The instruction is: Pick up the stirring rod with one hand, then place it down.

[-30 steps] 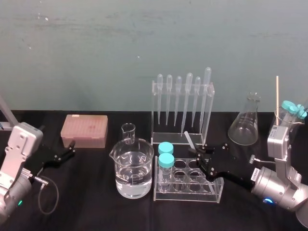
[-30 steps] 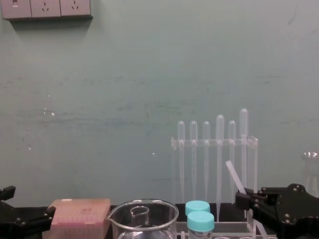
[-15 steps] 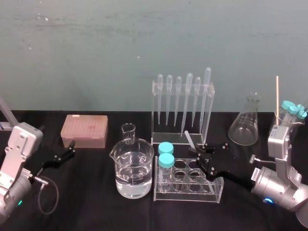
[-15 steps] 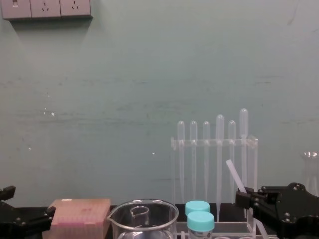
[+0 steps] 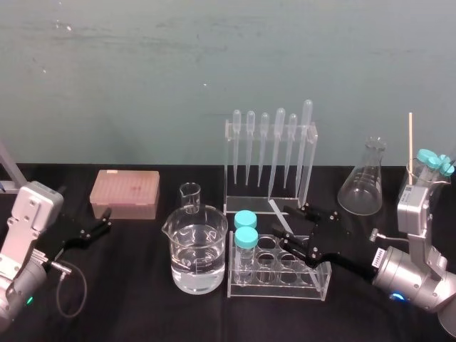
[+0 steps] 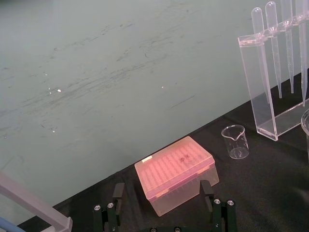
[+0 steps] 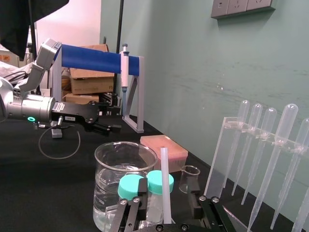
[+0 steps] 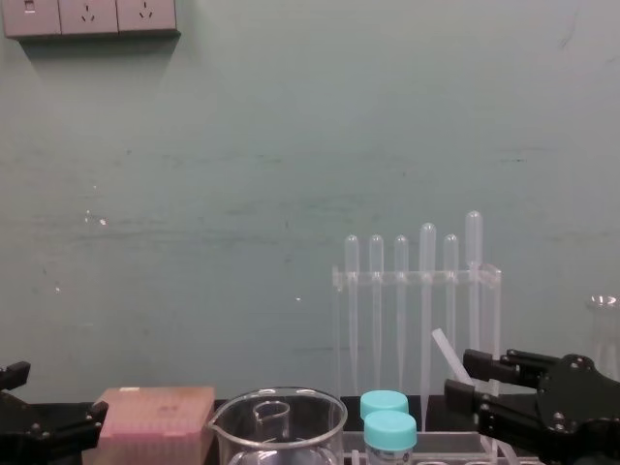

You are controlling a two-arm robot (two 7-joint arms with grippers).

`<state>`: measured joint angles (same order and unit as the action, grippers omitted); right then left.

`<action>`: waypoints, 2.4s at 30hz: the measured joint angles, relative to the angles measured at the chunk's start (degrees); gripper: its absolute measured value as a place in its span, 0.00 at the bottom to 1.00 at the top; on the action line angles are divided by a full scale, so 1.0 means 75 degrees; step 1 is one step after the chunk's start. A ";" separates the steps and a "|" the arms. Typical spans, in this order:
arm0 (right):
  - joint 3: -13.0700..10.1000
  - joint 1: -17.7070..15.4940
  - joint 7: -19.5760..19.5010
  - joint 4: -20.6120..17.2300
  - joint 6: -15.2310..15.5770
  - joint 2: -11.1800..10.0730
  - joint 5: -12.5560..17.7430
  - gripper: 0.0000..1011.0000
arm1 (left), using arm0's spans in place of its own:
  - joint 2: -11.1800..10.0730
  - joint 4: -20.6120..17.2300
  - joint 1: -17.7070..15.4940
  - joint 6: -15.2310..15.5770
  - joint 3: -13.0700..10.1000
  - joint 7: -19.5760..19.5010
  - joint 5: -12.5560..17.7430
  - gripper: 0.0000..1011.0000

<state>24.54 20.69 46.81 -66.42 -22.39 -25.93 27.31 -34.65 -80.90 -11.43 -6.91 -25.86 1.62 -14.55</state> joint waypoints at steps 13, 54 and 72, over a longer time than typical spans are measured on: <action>0.0000 0.0000 0.0000 0.0000 -0.0009 0.0000 0.0000 0.88 | 0.0000 0.0000 0.0000 0.0000 0.0000 0.0000 0.0000 0.99; -0.1546 -0.0947 -0.2377 -0.1077 0.0475 0.0040 -0.0591 0.99 | 0.0000 0.0000 0.0000 0.0000 0.0000 0.0000 0.0000 0.99; -0.1619 -0.1052 -0.2464 -0.0954 0.1307 0.0044 -0.0504 0.99 | 0.0000 0.0000 0.0000 0.0000 0.0000 0.0000 0.0000 0.99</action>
<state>12.40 12.79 28.34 -73.57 -12.59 -25.60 23.53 -34.65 -80.90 -11.43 -6.91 -25.86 1.62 -14.55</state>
